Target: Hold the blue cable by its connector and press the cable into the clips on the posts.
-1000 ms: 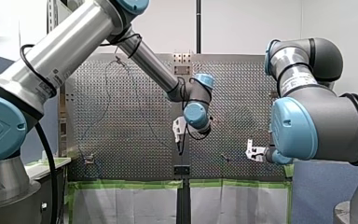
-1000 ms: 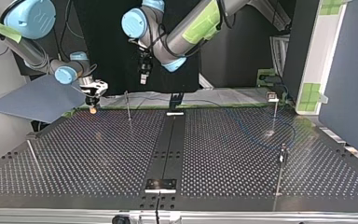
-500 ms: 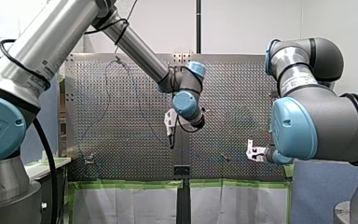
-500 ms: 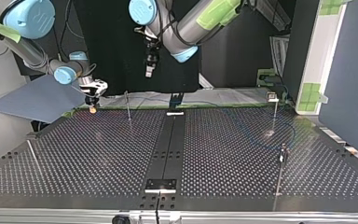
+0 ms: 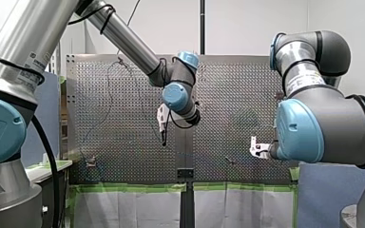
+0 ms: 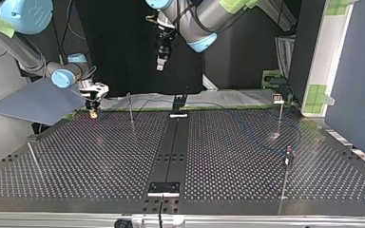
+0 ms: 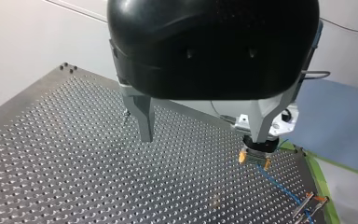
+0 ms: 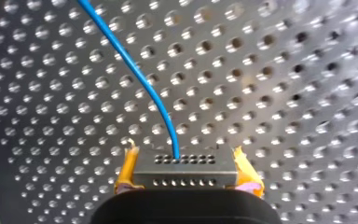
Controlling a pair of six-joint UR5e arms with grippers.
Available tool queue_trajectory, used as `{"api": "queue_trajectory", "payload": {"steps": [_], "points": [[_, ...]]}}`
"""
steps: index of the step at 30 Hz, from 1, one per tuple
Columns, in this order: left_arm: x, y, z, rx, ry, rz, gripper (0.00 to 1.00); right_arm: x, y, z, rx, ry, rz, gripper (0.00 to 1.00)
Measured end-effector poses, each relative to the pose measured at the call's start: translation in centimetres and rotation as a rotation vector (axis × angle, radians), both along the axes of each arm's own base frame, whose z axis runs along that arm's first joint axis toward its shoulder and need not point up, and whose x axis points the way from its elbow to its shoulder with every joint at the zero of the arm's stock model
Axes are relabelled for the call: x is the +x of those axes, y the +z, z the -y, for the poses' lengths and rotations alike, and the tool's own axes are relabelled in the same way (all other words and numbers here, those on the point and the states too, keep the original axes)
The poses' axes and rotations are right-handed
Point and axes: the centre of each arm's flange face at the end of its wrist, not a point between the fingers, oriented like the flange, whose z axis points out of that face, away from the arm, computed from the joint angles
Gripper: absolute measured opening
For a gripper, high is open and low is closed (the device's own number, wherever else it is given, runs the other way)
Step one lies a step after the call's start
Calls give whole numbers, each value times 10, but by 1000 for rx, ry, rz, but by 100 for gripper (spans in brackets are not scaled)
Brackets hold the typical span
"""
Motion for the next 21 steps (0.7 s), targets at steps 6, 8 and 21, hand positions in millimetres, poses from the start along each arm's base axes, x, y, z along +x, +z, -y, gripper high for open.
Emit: {"api": "queue_trajectory", "payload": {"steps": [6, 8, 21], "points": [[-15, 8, -17, -2, -6, 1, 100, 7, 21, -13, -3, -5, -3, 0], [-20, 11, -21, -7, -13, 3, 100, 10, 28, -18, 2, -10, -5, 0], [-42, 29, -47, -116, -83, 55, 100, 27, 89, -42, -1, -1, -11, 0]]}}
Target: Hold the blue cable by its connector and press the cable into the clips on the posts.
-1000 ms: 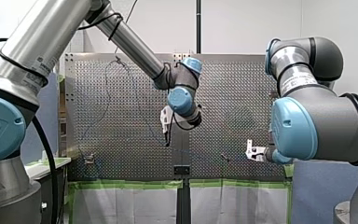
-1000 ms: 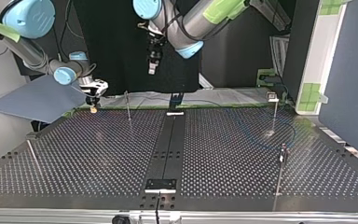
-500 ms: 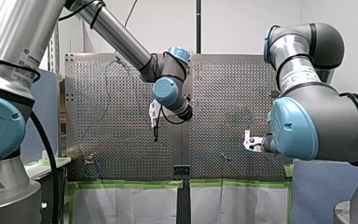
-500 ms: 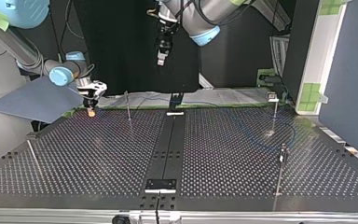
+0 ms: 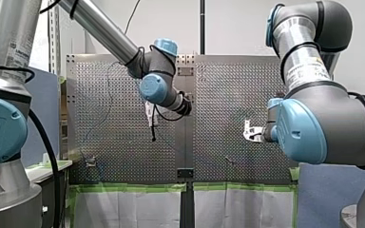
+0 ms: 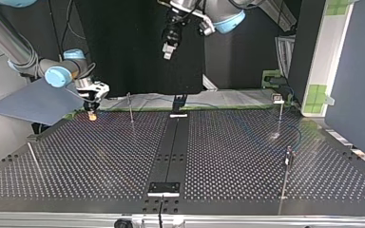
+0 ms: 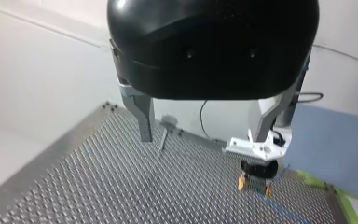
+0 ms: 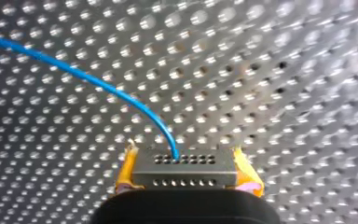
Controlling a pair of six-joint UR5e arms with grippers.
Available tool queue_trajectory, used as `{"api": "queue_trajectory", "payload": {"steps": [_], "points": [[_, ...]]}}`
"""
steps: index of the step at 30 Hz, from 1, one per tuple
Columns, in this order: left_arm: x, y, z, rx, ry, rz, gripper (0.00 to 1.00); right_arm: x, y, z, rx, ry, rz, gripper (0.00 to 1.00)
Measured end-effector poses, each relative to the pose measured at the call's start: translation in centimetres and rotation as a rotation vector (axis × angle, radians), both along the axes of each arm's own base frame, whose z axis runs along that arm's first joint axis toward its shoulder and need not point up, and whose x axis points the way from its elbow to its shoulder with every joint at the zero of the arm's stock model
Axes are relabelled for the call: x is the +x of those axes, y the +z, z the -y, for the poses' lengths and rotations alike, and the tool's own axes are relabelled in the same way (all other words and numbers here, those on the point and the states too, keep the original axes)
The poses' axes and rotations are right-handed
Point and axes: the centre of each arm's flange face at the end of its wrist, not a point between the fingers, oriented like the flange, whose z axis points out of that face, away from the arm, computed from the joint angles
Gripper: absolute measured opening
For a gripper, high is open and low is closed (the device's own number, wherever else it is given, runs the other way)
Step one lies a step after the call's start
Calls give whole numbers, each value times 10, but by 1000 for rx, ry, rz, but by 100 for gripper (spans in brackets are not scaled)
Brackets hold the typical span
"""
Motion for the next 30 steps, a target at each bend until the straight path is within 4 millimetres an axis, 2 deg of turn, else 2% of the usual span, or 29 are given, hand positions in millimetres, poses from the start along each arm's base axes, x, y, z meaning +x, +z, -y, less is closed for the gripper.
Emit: {"api": "queue_trajectory", "payload": {"steps": [6, 30], "points": [[-5, 3, -3, -17, -20, 12, 100, 1, 8, -1, -9, 1, 1, 0], [-5, 3, -3, -19, -22, 13, 100, 1, 9, -1, -10, 1, 1, 0]]}}
